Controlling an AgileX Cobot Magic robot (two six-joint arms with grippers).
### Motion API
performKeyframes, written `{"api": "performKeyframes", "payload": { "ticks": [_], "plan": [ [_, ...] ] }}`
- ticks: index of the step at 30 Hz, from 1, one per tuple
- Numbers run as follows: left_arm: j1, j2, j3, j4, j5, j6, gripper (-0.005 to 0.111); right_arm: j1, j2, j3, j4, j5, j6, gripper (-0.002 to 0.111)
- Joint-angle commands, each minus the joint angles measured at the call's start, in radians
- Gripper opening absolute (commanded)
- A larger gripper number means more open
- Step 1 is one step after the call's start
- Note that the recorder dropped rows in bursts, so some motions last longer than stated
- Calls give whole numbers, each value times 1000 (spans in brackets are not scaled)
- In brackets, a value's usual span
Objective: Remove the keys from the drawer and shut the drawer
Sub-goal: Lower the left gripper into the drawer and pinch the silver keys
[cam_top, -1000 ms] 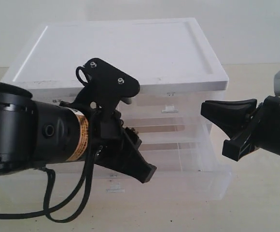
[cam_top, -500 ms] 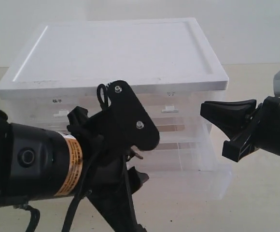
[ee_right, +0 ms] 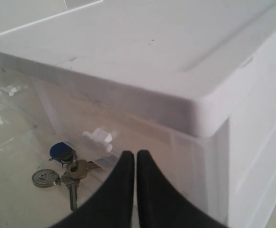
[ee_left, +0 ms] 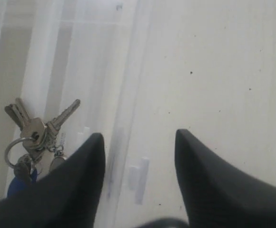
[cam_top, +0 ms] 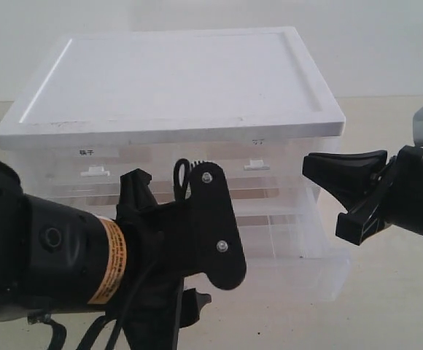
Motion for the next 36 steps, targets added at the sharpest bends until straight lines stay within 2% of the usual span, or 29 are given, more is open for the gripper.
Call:
{"api": "performKeyframes", "payload": {
  "ticks": [1,10,16,17,23,33,36],
  "plan": [
    [-5,22,4,63,1,22,43,-1,2,-6,-12,-6,7,0],
    [-5,28,5,52,0,22,40,-1,2,-6,-14,-6,6,0],
    [-3,82,5,51,17,22,7,-1,2,-6,-16,-6,9,0],
    [-5,87,5,42,22,22,5,-1,2,-6,-16,-6,9,0],
    [-8,49,5,-47,44,43,4,-1,2,-6,-5,-6,8,0],
    [-69,-98,5,-201,86,115,4,-1,2,-6,-5,-6,8,0],
    [-69,-99,5,-294,95,189,4,-1,2,-6,-13,-3,9,0]
  ]
}}
